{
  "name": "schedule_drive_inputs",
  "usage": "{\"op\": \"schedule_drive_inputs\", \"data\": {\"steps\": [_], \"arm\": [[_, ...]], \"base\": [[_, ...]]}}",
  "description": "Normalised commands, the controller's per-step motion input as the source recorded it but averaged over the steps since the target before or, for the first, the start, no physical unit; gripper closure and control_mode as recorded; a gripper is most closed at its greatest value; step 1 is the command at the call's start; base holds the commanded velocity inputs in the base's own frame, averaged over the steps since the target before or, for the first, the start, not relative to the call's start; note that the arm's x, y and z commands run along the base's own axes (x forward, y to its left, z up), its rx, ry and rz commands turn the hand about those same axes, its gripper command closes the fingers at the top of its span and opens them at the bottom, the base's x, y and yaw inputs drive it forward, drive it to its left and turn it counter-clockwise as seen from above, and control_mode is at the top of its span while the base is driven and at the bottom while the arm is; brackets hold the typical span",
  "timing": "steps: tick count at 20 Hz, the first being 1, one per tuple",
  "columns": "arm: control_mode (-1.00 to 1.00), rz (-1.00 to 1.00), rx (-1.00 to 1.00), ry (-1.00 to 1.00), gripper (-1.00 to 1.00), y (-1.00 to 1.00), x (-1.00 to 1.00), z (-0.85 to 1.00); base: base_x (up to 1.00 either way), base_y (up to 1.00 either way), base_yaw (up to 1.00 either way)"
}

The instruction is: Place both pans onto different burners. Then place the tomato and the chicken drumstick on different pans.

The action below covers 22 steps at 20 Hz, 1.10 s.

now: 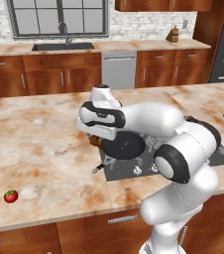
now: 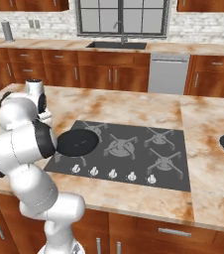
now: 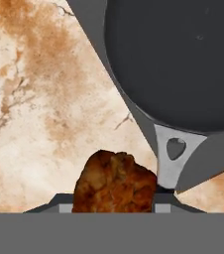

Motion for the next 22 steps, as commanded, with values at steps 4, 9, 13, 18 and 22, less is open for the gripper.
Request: {"op": "schedule_drive_inputs", "data": {"steps": [4, 9, 13, 18, 22], "arm": [[-1.0, -0.05, 0.0, 0.03, 1.0, -0.65, 0.16, 0.0], [-1.0, -0.06, 0.0, 0.01, 1.0, -0.61, 0.15, -0.01], [-1.0, -0.06, -0.02, 0.0, 1.0, -0.48, 0.21, -0.1], [-1.0, -0.05, -0.05, 0.0, 1.0, -0.32, 0.22, -0.28], [-1.0, -0.02, -0.03, 0.0, 1.0, -0.28, 0.23, -0.25]], "base": [[0.0, 0.0, 0.0], [0.0, 0.0, 0.0], [0.0, 0.0, 0.0], [0.0, 0.0, 0.0], [0.0, 0.0, 0.0]]}}
